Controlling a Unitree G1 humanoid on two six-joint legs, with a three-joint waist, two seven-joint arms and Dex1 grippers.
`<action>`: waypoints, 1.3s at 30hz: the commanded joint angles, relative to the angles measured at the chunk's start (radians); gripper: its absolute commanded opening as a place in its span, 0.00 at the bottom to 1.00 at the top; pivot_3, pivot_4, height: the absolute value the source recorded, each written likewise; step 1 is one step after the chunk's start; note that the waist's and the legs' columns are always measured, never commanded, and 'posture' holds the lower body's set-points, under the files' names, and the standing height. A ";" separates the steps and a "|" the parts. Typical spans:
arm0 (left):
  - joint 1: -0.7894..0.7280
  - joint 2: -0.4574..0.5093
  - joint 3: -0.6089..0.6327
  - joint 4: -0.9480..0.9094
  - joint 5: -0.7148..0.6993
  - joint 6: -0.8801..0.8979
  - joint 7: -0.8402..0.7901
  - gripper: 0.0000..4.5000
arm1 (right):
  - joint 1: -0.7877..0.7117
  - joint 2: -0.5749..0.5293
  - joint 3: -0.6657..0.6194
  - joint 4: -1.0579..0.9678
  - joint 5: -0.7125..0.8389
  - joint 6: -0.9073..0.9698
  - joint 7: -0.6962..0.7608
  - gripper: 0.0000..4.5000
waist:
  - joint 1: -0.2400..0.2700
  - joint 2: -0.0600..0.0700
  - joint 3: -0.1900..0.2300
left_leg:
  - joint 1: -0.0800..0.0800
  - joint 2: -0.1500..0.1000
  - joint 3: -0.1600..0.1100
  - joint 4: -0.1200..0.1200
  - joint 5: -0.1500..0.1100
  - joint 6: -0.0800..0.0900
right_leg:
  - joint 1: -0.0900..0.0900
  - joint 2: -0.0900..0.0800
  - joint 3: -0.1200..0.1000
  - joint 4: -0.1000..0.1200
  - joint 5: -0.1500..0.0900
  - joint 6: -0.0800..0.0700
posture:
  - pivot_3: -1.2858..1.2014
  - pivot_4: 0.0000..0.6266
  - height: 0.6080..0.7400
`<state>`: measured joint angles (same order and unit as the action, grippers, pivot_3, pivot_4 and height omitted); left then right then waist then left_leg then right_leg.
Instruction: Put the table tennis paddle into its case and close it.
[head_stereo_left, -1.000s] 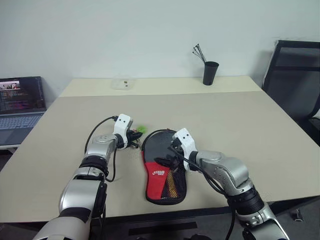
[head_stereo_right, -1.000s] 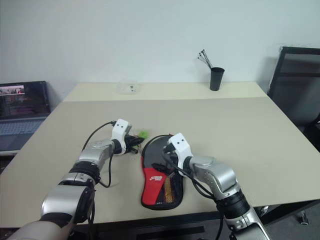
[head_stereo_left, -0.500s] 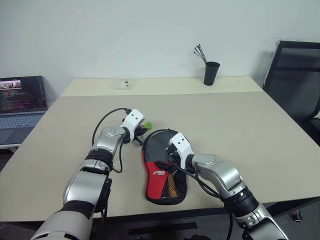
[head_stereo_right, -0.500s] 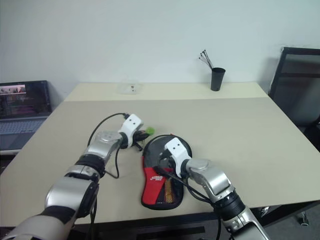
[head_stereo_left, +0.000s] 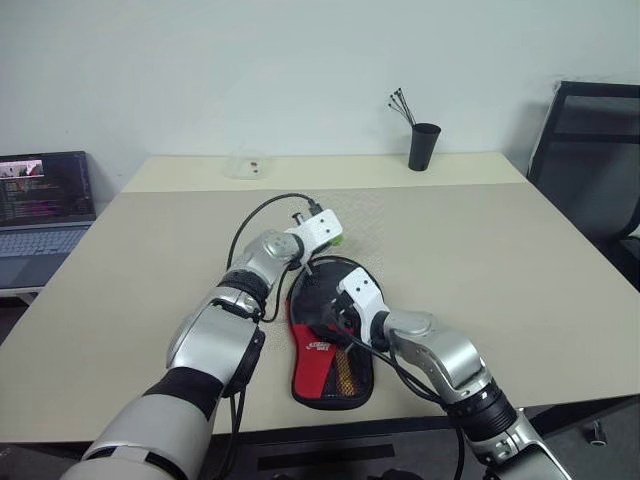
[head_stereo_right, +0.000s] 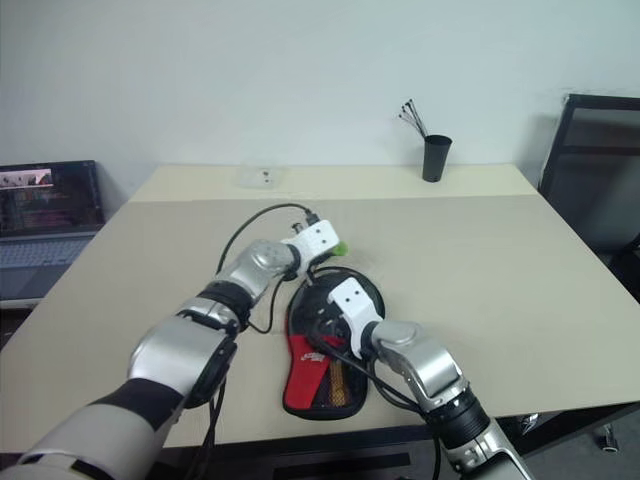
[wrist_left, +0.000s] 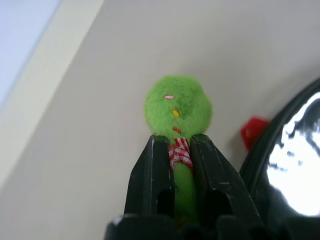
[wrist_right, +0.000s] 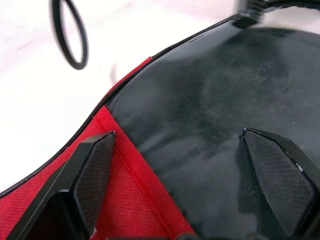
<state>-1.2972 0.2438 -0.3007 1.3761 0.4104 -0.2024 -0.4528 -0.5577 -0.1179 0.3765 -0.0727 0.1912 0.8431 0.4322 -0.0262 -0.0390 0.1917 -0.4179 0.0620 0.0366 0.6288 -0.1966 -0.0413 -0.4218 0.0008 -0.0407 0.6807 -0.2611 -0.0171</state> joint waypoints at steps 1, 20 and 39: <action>-0.079 -0.047 -0.061 -0.018 0.083 -0.077 0.102 0.04 | 0.043 0.010 0.022 0.006 -0.003 0.051 -0.005 1.00 | 0.001 0.000 0.000 | 0.000 0.000 0.000 0.000 0.000 0.000 | 0.000 0.000 0.000 0.000 0.000 0.000 | 0.52 0.24 1.00; -0.091 -0.263 -0.148 -0.016 0.176 -0.340 0.038 0.04 | 0.085 0.039 0.021 -0.019 -0.020 0.065 -0.025 1.00 | 0.011 0.000 0.000 | 0.000 -0.001 0.001 0.000 0.000 0.000 | 0.000 -0.001 0.000 0.000 0.000 0.000 | 0.52 0.24 1.00; -0.126 -0.110 0.012 -0.014 0.072 -0.117 0.171 0.82 | 0.054 0.038 0.018 0.011 -0.027 0.044 -0.007 1.00 | -0.008 0.000 0.000 | 0.001 0.000 0.001 0.000 0.000 0.000 | 0.000 0.000 0.001 0.001 0.000 0.000 | 0.52 0.24 1.00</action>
<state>-1.3863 0.1125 -0.3263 1.3977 0.5192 -0.3309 -0.3069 -0.5203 -0.0724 0.3838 -0.1036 0.1695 0.8599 0.4218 -0.0337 -0.0394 0.1912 -0.4162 0.0624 0.0371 0.6289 -0.1966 -0.0413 -0.4213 0.0012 -0.0400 0.6816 -0.2611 -0.0170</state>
